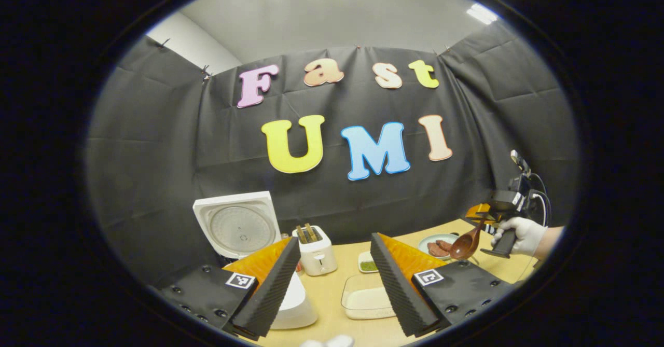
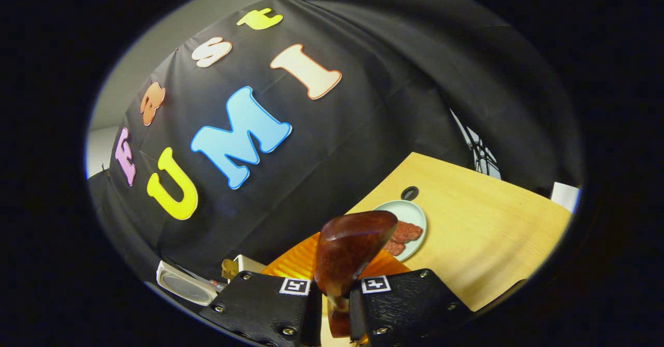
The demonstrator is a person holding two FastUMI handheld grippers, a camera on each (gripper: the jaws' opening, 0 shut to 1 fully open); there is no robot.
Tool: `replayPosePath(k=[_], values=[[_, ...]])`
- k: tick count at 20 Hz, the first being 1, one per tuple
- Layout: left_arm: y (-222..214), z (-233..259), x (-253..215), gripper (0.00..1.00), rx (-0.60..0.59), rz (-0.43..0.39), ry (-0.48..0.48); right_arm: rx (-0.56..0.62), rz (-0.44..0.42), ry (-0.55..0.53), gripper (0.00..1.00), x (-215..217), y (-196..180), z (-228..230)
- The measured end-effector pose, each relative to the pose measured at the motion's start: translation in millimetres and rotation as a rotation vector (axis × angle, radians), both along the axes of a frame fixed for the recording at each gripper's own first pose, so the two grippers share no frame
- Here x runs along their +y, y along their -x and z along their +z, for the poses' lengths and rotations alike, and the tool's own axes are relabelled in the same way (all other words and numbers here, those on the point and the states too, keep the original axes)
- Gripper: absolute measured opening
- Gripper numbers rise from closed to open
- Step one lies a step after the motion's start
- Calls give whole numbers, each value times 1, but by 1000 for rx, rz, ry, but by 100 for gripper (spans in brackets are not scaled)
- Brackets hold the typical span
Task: Close the left gripper, press the button to open the rice cooker; take a wooden spoon from the chopstick holder with the right hand, scoop a spoonful of rice and pour it into the rice cooker, then put the wooden spoon back into the chopstick holder.
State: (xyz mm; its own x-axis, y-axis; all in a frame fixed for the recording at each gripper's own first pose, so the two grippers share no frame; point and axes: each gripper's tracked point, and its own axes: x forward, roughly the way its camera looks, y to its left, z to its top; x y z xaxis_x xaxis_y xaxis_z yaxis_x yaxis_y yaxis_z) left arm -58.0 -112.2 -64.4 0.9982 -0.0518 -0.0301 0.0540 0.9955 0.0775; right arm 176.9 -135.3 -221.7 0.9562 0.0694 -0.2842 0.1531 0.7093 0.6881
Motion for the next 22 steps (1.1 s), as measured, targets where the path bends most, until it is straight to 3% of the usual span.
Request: replayPosePath(k=[16,22], values=[[-2,-13,-31,97,44,21,-60,126,36,96,21,4,-5,-97],[0,-12,-34,92,47,29,-70,171,34,63,21,11,-5,-123]])
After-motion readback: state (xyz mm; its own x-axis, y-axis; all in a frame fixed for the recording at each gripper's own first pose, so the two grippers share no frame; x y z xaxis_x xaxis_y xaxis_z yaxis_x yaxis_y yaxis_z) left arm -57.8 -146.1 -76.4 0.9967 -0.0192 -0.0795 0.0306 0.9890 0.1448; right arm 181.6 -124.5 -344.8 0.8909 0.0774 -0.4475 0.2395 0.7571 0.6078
